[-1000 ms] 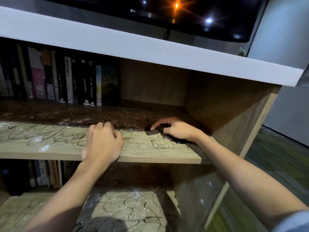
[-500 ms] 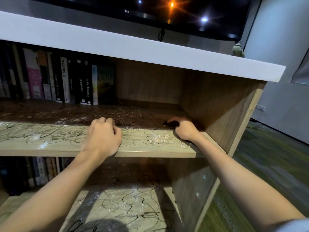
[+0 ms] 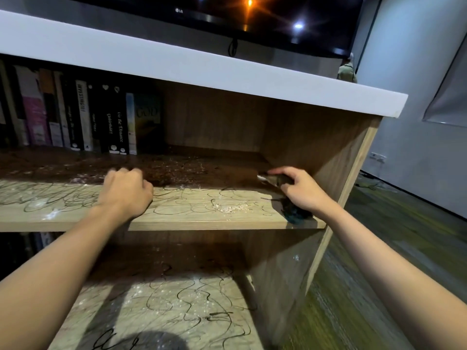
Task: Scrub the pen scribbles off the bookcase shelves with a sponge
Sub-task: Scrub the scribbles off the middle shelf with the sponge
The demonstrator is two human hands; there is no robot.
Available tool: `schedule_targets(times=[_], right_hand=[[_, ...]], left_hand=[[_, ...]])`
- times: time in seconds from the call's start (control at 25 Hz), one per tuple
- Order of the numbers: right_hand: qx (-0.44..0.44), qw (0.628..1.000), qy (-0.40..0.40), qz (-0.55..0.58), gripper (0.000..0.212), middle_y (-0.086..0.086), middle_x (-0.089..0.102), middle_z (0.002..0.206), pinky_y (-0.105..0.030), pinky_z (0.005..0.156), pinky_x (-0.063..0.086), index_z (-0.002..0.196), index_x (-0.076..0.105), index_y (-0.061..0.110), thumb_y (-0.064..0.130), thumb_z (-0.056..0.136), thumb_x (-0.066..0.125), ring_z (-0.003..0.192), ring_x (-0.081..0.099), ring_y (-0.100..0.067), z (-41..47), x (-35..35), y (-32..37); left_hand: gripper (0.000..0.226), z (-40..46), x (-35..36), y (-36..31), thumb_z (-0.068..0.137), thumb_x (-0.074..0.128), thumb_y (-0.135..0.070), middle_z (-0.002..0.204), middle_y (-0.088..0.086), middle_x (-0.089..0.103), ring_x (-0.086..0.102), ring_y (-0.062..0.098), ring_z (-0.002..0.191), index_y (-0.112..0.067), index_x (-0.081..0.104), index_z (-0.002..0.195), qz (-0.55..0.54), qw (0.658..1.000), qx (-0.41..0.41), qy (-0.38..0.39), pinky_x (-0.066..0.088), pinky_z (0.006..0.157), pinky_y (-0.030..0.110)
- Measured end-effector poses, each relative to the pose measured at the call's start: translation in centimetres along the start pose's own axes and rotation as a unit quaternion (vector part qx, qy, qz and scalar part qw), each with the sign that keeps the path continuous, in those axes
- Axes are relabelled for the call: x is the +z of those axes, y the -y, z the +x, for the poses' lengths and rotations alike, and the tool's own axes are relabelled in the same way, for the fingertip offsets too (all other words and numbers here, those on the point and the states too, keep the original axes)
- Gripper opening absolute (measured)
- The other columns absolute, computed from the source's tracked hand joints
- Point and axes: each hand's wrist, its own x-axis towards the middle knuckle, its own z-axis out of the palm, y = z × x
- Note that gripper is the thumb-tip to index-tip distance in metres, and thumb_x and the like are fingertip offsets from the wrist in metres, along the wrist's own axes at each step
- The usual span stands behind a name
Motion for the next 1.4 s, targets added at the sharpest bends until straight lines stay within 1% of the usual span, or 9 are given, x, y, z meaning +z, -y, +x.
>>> schedule_targets(times=[0.08,0.2,0.36,0.56,0.68,0.92,1.12,1.28,1.4], right_hand=[[0.009,0.992,0.036,-0.118,0.04,0.004,0.061,0.115,-0.031,0.079,0.052,0.128,0.054,0.03,0.011,0.093,0.048,0.087,0.061,-0.012,-1.1,1.3,-1.6],[0.039,0.988,0.022,-0.149,0.045,0.0,0.058,0.128,-0.048,0.101,0.042,0.128,0.052,0.029,0.01,0.087,0.047,0.115,0.053,-0.023,-0.5,3.1,-1.3],[0.025,0.991,0.054,-0.122,0.048,-0.006,0.056,0.129,-0.037,0.093,0.046,0.128,0.053,0.023,0.002,0.086,0.045,0.114,0.052,-0.026,0.5,5.0,1.9],[-0.057,0.991,0.119,-0.036,0.048,0.002,0.062,0.097,-0.022,0.057,0.039,0.118,0.06,0.028,-0.003,0.087,0.041,0.066,0.053,-0.008,-1.0,5.1,3.3],[-0.097,0.983,0.155,-0.016,0.046,0.015,0.061,0.096,-0.014,0.052,0.036,0.114,0.063,0.029,-0.005,0.089,0.042,0.054,0.05,0.003,-2.1,4.6,3.5],[-0.149,0.968,0.201,0.022,0.048,0.014,0.059,0.126,-0.018,0.098,0.04,0.112,0.066,0.027,-0.01,0.089,0.045,0.118,0.051,0.002,-4.5,3.8,3.9],[-0.191,0.945,0.263,0.029,0.048,0.013,0.056,0.132,-0.02,0.11,0.032,0.116,0.065,0.021,-0.013,0.09,0.045,0.129,0.043,0.003,-6.3,2.8,3.9],[-0.19,0.965,0.179,0.017,0.053,0.014,0.053,0.136,-0.028,0.113,0.031,0.126,0.06,0.027,-0.01,0.091,0.046,0.13,0.041,0.002,-6.2,2.3,3.6],[-0.198,0.956,0.215,-0.012,0.061,0.016,0.051,0.139,-0.025,0.116,0.025,0.127,0.061,0.028,-0.015,0.088,0.044,0.133,0.036,0.005,-6.1,2.7,2.9]], left_hand=[[0.03,0.2,0.4,0.1,0.096,0.042,-0.024,0.105,0.029,0.059,0.049,0.044,0.103,0.002,0.059,0.098,-0.015,1.0,0.004,-0.002,0.041,0.091,0.044],[0.027,0.3,0.9,0.1,0.095,0.045,-0.022,0.102,0.029,0.059,0.051,0.045,0.101,0.001,0.059,0.094,-0.035,0.999,0.016,-0.007,0.043,0.088,0.045],[0.029,0.5,1.4,0.5,0.094,0.045,-0.024,0.104,0.029,0.059,0.052,0.045,0.102,0.001,0.061,0.098,-0.04,0.999,0.025,-0.003,0.045,0.088,0.045],[0.033,0.7,1.6,0.6,0.095,0.044,-0.025,0.108,0.028,0.059,0.052,0.045,0.105,-0.002,0.063,0.108,-0.048,0.998,0.046,0.002,0.046,0.09,0.046],[0.033,0.6,1.6,0.6,0.095,0.043,-0.025,0.108,0.029,0.059,0.052,0.046,0.105,0.0,0.062,0.107,-0.047,0.998,0.049,0.002,0.045,0.09,0.046],[0.035,-0.1,1.0,0.3,0.096,0.04,-0.025,0.111,0.028,0.058,0.051,0.045,0.106,-0.002,0.062,0.111,-0.064,0.996,0.055,0.016,0.043,0.091,0.045],[0.037,-0.3,0.6,0.3,0.097,0.04,-0.025,0.115,0.029,0.057,0.049,0.045,0.11,-0.001,0.06,0.117,-0.059,0.997,0.05,0.025,0.043,0.093,0.046],[0.036,-0.4,0.4,0.1,0.096,0.041,-0.025,0.115,0.029,0.058,0.049,0.044,0.109,-0.002,0.06,0.117,-0.05,0.997,0.056,0.022,0.043,0.093,0.046],[0.035,-0.4,0.4,0.1,0.096,0.042,-0.024,0.113,0.028,0.058,0.049,0.043,0.108,-0.001,0.06,0.116,-0.056,0.997,0.052,0.01,0.044,0.092,0.046]])
